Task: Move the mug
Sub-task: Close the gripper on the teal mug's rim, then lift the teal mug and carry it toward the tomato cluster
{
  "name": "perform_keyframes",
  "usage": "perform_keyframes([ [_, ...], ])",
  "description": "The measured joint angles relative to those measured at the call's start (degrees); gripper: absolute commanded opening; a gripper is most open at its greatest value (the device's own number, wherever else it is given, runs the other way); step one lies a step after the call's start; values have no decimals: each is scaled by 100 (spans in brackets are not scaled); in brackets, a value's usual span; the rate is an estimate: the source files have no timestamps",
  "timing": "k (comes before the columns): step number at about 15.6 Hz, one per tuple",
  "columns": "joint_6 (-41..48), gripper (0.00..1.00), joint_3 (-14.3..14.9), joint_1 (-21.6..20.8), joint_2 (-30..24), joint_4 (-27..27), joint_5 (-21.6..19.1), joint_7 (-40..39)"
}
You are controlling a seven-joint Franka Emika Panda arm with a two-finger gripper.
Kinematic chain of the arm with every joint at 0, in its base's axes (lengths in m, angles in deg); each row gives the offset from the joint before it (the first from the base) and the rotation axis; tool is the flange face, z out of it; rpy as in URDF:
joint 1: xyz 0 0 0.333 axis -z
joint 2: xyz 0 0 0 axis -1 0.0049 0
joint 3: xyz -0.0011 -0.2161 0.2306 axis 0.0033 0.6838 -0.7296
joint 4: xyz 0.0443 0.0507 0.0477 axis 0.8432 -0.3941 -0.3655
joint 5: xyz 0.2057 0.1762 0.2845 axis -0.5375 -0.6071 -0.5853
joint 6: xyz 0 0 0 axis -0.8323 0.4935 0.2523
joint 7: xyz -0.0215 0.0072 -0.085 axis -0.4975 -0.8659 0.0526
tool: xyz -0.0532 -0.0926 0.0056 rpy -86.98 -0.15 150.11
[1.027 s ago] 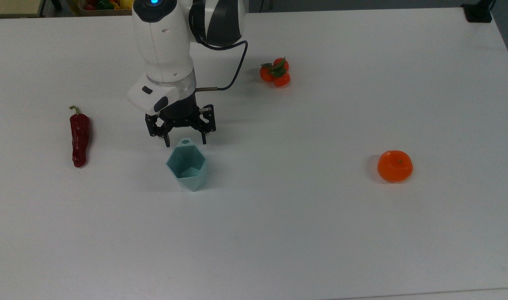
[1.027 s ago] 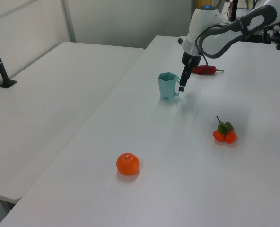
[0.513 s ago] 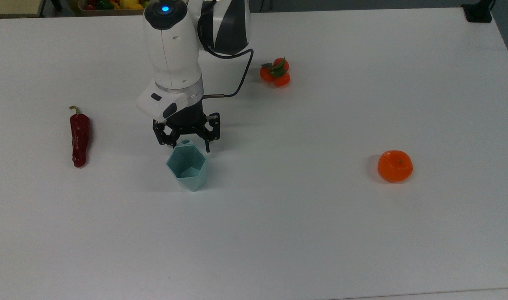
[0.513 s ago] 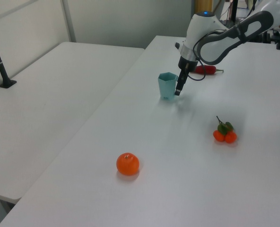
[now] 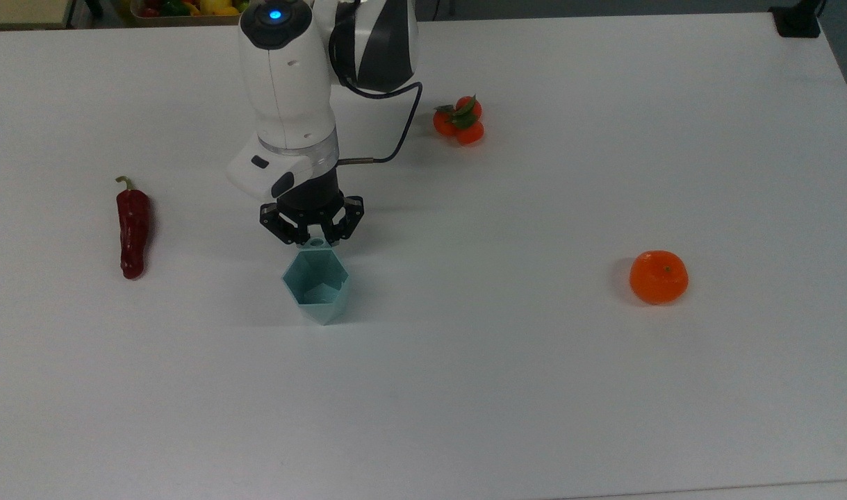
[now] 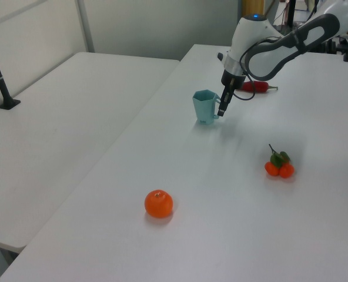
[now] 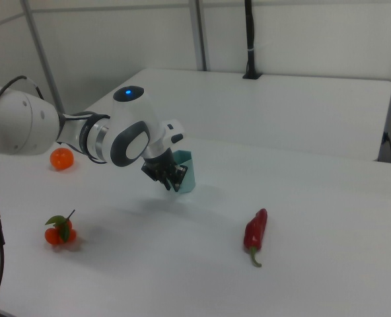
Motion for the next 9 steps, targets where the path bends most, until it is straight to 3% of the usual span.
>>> perform_keyframes([
  [9,115,0,11,48,-237,89,-2,8],
])
